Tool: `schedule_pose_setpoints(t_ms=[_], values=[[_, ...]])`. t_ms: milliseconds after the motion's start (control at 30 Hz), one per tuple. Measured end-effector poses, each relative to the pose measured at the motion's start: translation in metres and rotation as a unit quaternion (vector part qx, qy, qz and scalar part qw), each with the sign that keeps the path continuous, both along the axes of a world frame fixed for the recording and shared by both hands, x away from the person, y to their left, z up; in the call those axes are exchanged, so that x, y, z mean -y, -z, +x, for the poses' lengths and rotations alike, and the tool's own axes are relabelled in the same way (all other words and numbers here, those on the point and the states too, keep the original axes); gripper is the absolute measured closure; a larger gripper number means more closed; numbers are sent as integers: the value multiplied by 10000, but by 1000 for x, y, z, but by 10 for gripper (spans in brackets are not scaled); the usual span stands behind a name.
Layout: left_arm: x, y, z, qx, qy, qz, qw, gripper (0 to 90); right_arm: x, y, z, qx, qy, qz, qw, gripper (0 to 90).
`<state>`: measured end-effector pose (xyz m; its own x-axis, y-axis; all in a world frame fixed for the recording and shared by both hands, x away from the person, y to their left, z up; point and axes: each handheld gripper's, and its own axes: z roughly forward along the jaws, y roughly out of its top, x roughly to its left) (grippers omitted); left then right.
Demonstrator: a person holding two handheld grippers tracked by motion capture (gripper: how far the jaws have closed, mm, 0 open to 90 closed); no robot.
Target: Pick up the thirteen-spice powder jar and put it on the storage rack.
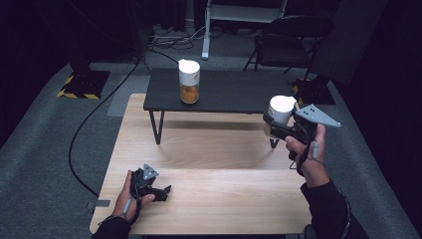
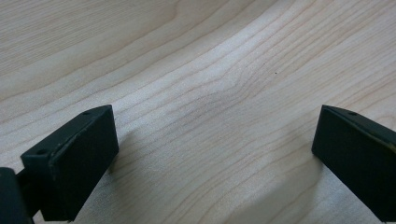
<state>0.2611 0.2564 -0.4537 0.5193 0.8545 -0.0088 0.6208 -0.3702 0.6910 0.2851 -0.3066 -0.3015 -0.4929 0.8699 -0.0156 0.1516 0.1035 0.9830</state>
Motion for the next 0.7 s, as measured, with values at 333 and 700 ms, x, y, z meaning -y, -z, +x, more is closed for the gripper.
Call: schedule_pose_setpoints(t_ms=[333, 700], values=[[0, 0, 0, 0, 1, 0, 10000, 5, -8, -21, 12, 157, 61, 42, 9998, 286], [0, 0, 0, -1, -1, -1, 10000, 5, -19, -32, 32, 343, 27, 159, 9993, 286]])
